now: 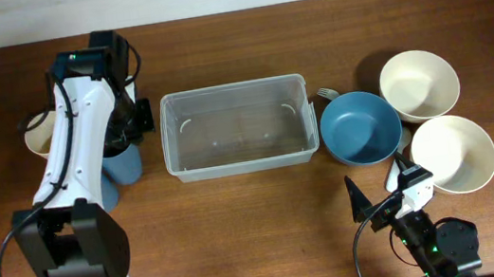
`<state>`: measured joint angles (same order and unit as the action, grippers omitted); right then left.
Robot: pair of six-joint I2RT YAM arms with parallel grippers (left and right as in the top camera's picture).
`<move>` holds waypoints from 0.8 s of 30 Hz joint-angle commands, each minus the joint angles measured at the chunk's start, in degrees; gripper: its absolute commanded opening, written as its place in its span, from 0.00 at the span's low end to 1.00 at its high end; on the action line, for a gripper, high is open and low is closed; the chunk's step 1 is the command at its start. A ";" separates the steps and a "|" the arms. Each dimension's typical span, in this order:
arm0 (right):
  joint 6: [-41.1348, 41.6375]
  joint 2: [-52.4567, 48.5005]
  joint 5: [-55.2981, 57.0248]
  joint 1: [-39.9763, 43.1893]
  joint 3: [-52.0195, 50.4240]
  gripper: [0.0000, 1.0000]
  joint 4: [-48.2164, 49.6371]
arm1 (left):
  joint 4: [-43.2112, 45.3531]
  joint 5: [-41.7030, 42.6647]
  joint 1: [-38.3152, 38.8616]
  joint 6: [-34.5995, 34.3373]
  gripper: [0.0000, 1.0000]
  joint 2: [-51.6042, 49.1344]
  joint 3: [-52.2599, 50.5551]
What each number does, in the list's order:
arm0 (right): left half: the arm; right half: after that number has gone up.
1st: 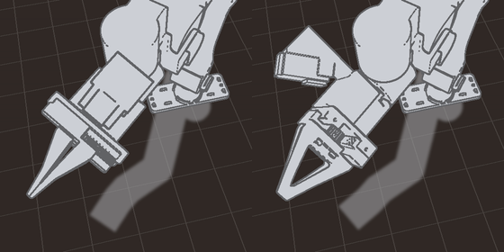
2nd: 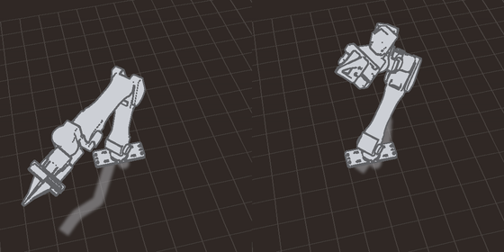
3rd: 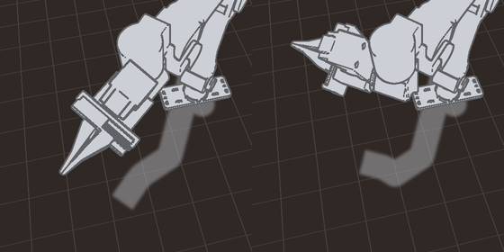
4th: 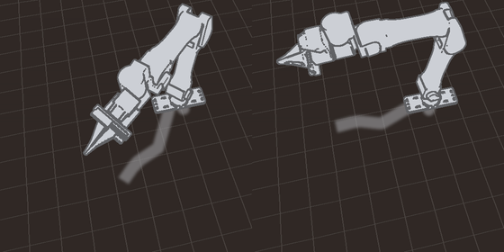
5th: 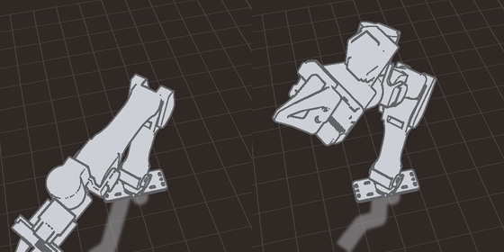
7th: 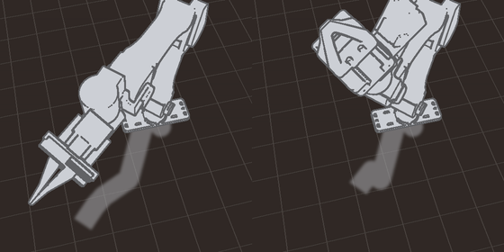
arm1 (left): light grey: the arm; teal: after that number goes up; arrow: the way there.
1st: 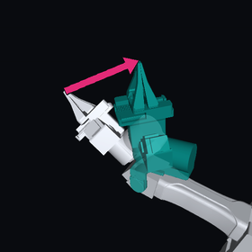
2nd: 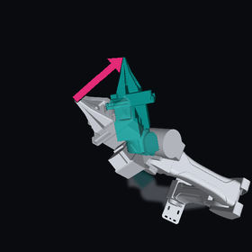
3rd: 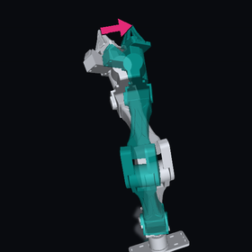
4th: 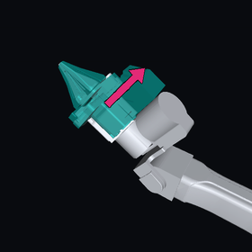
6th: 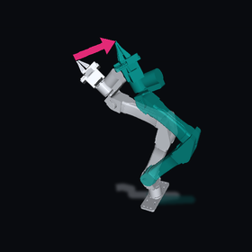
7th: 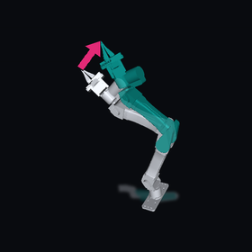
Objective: Pack container
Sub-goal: 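Lower the left gripper and grasp the rim of a blue cup, then lift the blue cup and carry it over the clear container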
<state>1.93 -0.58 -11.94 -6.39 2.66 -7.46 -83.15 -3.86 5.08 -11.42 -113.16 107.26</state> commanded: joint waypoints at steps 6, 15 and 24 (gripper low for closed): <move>0.46 0.37 0.13 -0.39 -0.50 0.99 0.02 | -3.93 -0.09 5.33 0.17 0.01 3.08 9.07; 0.44 0.37 0.15 -0.39 -0.50 0.99 0.02 | -4.39 -1.81 6.88 0.15 0.01 8.94 12.17; 0.46 0.37 0.15 -0.39 -0.50 0.99 0.02 | -0.83 2.27 10.58 2.36 0.02 15.65 12.15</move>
<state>1.96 -0.58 -11.94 -6.39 2.66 -7.46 -85.84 -4.43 12.99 -11.35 -100.66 118.15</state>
